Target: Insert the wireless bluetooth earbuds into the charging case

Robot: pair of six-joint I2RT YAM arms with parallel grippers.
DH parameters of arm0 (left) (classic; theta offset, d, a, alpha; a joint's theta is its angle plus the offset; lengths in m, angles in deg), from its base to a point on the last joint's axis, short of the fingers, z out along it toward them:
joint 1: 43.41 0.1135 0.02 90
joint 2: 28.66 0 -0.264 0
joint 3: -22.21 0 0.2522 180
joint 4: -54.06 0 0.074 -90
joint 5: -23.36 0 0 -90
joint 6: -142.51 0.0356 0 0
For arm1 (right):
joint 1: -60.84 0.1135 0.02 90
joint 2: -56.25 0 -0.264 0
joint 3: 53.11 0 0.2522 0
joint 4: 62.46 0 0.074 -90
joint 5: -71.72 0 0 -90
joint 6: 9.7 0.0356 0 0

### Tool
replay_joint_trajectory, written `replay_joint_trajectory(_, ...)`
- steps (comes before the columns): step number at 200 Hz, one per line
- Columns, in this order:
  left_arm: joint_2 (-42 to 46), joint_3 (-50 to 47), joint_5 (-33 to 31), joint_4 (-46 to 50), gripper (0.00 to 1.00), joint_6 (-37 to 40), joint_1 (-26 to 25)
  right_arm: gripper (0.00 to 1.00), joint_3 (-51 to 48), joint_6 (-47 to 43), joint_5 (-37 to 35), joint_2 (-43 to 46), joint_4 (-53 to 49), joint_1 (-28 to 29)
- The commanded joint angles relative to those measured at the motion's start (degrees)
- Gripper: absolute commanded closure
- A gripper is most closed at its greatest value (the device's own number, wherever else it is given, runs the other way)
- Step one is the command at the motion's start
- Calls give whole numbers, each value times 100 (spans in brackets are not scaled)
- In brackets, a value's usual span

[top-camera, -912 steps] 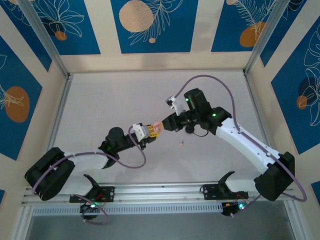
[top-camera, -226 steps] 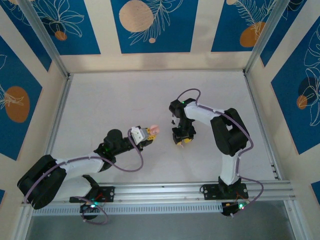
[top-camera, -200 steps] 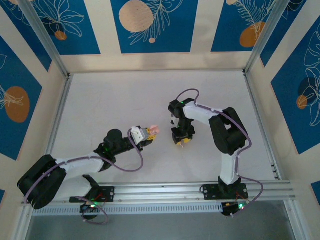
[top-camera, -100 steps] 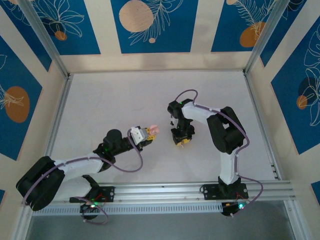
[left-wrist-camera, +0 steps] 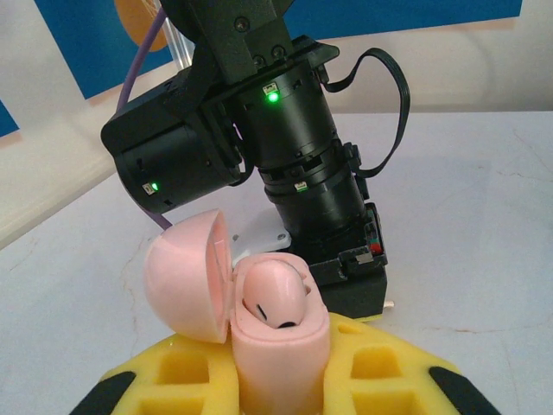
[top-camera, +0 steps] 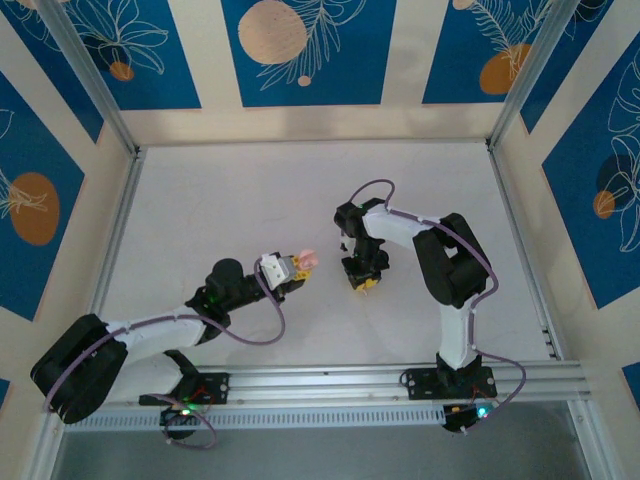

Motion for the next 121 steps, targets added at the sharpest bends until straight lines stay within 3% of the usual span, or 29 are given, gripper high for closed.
replay_joint_trajectory(1, 78, -12, -63, 42, 88, 93, -53, 79, -104, 114, 16, 113, 22, 39)
replay_joint_trajectory(75, -344, 24, -53, -378, 88, 6, -60, 80, -905, 649, -76, 1395, 1054, 12)
replay_joint_trajectory(121, -967, 159, 41, -880, 88, -129, -128, 79, -1722, 1202, -273, 2575, 2449, 57)
